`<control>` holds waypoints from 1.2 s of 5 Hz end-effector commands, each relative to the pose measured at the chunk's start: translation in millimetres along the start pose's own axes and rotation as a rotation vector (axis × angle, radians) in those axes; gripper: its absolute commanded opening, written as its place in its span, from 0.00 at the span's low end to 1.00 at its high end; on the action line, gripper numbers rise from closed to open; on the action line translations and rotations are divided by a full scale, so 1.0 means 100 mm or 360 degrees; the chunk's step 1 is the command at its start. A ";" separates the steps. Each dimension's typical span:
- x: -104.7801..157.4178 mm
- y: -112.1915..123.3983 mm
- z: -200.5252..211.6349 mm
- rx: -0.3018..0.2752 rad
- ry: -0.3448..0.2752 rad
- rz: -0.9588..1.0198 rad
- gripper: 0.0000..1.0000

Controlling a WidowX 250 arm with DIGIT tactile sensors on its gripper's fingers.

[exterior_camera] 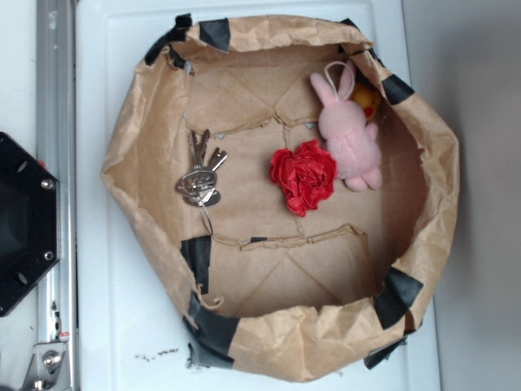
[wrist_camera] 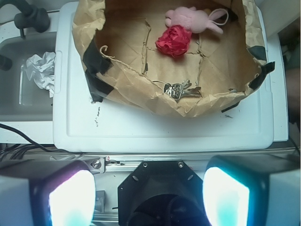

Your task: Grab the silver keys.

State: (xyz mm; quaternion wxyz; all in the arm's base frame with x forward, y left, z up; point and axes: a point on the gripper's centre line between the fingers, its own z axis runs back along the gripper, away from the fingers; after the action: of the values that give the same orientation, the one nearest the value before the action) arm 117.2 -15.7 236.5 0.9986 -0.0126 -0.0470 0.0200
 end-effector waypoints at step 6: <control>1.14 0.27 -0.86 -0.0045 -0.0079 -0.1146 1.00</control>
State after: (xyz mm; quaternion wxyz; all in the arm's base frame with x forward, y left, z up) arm 238.5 16.8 153.8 0.9358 -0.0171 -0.0605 -0.3468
